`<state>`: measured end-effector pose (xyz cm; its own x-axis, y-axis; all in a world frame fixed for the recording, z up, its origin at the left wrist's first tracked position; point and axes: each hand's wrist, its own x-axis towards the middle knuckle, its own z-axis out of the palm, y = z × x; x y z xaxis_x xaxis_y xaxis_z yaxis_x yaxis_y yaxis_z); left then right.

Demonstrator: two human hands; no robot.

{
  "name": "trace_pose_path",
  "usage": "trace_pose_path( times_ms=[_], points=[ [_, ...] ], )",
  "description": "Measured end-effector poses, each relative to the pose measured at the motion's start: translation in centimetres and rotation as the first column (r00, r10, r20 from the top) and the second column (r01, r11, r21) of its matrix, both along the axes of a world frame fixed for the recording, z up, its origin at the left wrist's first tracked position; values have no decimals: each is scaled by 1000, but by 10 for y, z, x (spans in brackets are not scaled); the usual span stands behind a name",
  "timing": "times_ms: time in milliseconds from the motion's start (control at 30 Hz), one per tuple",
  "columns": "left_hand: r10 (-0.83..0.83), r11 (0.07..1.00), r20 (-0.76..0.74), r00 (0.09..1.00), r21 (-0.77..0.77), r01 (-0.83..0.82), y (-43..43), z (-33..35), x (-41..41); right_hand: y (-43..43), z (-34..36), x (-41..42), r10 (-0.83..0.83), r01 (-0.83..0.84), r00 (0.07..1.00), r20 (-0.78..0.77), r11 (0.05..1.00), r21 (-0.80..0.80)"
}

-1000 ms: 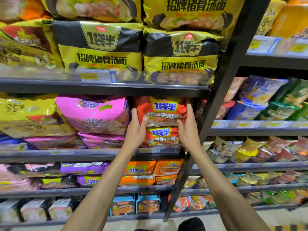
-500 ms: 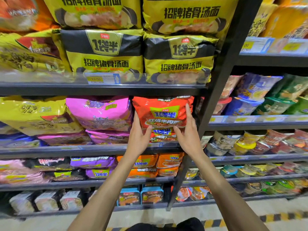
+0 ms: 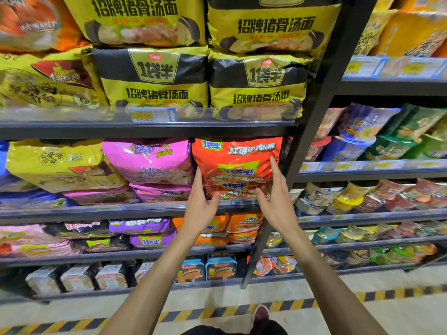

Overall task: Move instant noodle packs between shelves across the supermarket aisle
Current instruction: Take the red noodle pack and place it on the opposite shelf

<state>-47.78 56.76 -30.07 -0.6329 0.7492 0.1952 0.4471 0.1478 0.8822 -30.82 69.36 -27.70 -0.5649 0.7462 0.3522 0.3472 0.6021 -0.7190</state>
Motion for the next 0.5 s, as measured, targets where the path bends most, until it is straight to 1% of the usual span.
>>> trace_pose_path(
  times_ms=[67,300,433,500],
  points=[
    [-3,1000,-4,1000,-8,3,-1,-2,0,-1,1,3,-10,10,1000,17,1000,-12],
    [34,997,76,997,-78,-28,-9,1,0,-4,11,8,-14,16,999,46,999,-30],
    [35,989,26,999,-143,-31,-17,8,-3,-6,16,15,9,-7,994,113,1000,-15],
    [9,985,-31,999,-172,-14,-23,14,-5,-6,21,17,2,-4,987,160,1000,15]
  ],
)
